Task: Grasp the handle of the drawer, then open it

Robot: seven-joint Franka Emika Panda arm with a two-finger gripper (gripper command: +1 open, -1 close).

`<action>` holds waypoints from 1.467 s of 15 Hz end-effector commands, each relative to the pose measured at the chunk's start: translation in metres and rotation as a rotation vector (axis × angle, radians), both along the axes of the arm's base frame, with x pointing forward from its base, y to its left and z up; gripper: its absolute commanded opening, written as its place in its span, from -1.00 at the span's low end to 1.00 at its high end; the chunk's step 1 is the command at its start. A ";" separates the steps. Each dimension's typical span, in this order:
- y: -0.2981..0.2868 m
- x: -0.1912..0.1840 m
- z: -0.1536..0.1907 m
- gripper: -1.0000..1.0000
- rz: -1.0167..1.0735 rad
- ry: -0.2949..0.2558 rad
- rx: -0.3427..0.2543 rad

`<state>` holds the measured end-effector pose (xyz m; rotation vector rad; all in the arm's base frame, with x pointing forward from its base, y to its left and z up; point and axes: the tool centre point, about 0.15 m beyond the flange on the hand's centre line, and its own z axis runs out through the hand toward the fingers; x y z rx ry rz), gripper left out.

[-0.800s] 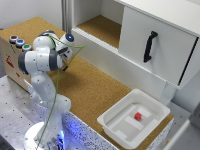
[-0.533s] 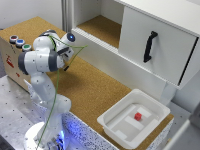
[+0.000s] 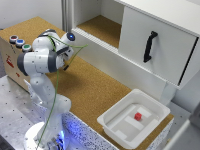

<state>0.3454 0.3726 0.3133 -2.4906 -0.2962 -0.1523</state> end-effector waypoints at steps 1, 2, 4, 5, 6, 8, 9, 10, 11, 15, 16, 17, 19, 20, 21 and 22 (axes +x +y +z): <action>0.035 -0.022 0.006 -1.00 -0.039 0.005 -0.035; 0.035 -0.023 0.005 -1.00 -0.034 0.004 -0.033; 0.034 -0.023 0.005 -1.00 -0.035 0.004 -0.035; 0.032 -0.024 0.006 -1.00 -0.038 0.003 -0.035; 0.031 -0.024 0.007 -1.00 -0.038 0.001 -0.044; 0.024 -0.026 0.007 -1.00 -0.048 -0.001 -0.049; 0.017 -0.026 0.007 -1.00 -0.056 -0.003 -0.045; 0.012 -0.026 0.007 -1.00 -0.062 -0.007 -0.044; 0.007 -0.026 0.009 -1.00 -0.067 -0.015 -0.041; -0.010 -0.022 -0.002 -1.00 -0.113 -0.013 -0.020; -0.013 -0.022 -0.006 -1.00 -0.130 -0.017 -0.002; -0.019 -0.021 -0.013 -1.00 -0.156 0.001 0.017; -0.027 -0.019 -0.022 -1.00 -0.182 -0.002 0.064; -0.030 -0.017 -0.026 -1.00 -0.175 -0.007 0.041; -0.038 -0.013 -0.032 -1.00 -0.175 -0.013 0.052; -0.048 -0.009 -0.038 -1.00 -0.181 -0.018 0.073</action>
